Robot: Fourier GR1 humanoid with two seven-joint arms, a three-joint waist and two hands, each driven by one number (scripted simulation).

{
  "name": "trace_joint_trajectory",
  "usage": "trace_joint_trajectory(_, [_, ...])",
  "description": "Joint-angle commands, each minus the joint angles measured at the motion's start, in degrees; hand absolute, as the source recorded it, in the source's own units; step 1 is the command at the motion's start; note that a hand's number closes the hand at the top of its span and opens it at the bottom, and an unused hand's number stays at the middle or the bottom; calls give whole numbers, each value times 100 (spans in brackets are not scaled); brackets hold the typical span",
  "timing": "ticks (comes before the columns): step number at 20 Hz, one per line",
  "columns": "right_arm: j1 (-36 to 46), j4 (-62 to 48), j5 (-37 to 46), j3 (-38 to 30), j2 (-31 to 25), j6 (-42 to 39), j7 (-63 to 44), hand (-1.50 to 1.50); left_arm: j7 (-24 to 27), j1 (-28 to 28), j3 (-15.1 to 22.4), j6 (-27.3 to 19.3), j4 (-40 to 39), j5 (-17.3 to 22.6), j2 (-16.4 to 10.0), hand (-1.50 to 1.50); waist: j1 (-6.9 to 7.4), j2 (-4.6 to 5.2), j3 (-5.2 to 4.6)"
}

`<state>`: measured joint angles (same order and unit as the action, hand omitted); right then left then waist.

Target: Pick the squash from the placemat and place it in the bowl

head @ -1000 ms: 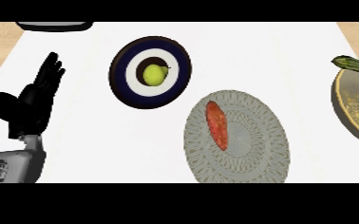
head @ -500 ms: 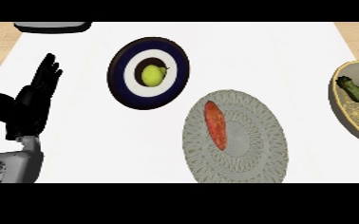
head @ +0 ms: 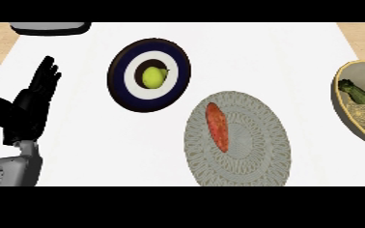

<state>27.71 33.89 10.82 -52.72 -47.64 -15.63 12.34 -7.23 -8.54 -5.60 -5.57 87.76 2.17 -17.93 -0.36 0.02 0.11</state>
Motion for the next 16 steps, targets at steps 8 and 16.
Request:
trace_joint_trajectory(8, [-1498, -1605, -968, -971, -1438, -2118, 890, -150, 97, -132, -122, 101, -160, -29, -30, 0, -17, 22, 13])
trace_joint_trajectory(16, [-1978, -1897, -1426, -1124, -1742, -3040, 1215, -150, 294, 347, 217, -76, 137, -327, 389, 0, 28, 0, 4])
